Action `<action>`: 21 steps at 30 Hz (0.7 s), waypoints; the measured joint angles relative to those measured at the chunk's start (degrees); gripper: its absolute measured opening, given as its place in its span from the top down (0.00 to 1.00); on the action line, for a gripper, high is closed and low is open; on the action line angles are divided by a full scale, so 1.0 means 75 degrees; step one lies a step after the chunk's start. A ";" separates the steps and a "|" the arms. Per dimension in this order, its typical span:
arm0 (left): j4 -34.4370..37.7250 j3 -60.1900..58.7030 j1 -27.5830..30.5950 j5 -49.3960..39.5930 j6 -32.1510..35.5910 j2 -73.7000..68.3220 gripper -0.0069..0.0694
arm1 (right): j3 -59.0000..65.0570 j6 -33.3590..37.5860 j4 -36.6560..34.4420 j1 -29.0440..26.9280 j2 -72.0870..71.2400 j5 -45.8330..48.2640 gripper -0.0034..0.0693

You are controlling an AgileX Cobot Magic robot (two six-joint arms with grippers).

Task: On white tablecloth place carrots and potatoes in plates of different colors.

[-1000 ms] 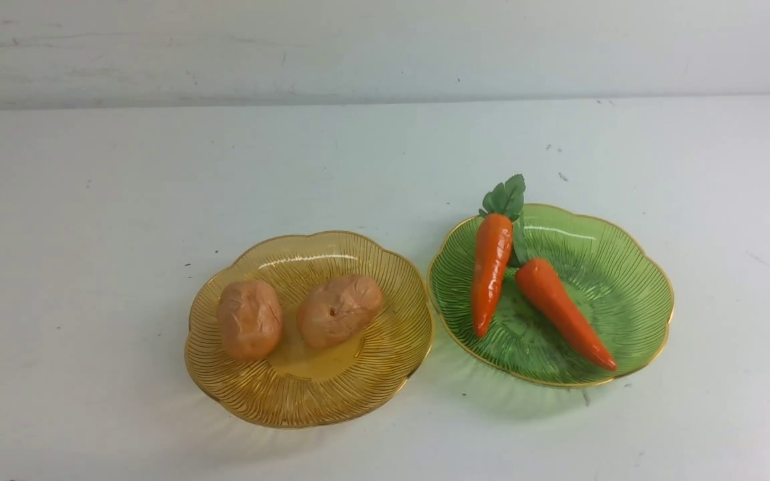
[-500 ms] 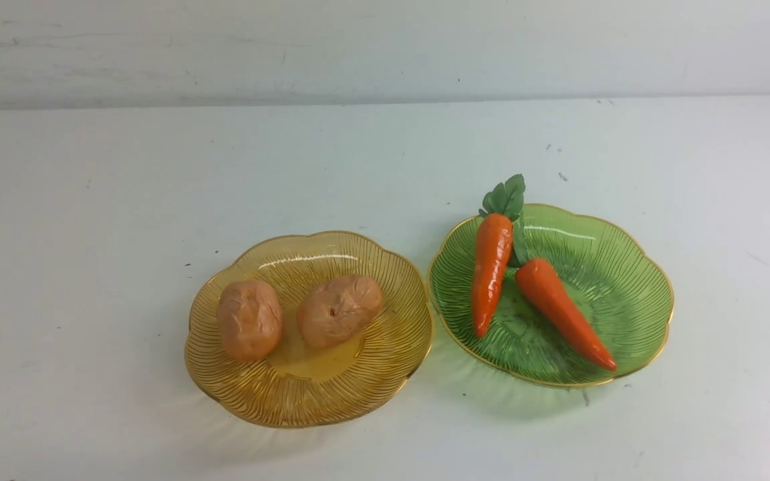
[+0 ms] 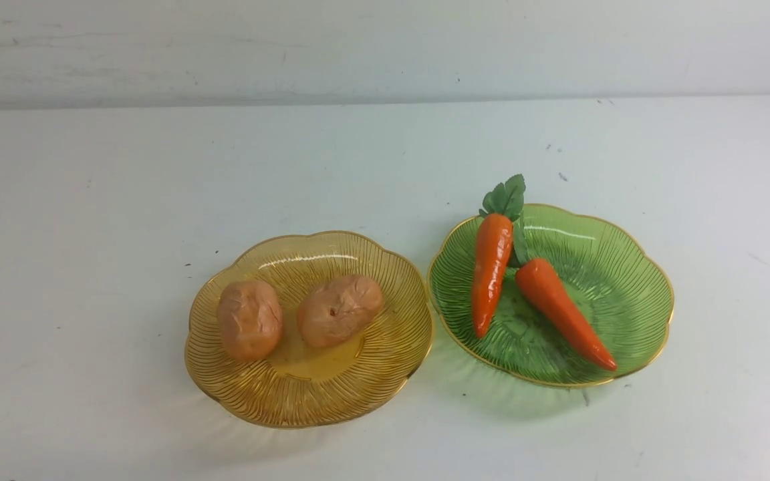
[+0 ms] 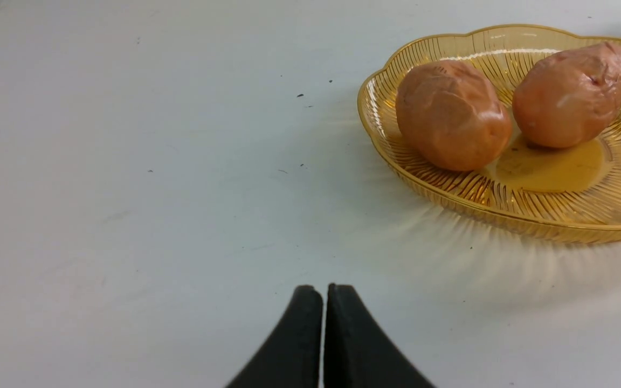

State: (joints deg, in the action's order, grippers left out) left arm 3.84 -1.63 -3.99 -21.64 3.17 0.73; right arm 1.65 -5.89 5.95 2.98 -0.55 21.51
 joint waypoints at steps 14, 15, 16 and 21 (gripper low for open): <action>0.0000 0.0000 0.0000 0.0000 0.0000 0.0000 0.91 | 0.0000 0.0041 0.0000 0.0000 0.0000 0.0000 0.97; 0.0000 0.0000 0.0000 0.0000 0.0000 0.0000 0.91 | 0.0000 0.0057 0.0000 0.0000 0.0000 0.0000 0.97; 0.0000 0.0000 0.0000 0.0000 0.0000 0.0000 0.91 | 0.0000 0.0057 0.0000 0.0000 0.0000 0.0000 0.97; 0.0000 0.0000 0.0000 0.0000 0.0000 0.0000 0.91 | 0.0000 0.0071 0.0000 -0.0009 0.0000 0.0000 0.97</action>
State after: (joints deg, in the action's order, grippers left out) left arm 3.84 -1.63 -3.99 -21.64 3.17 0.73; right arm 1.65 -5.36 5.95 2.91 -0.55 21.51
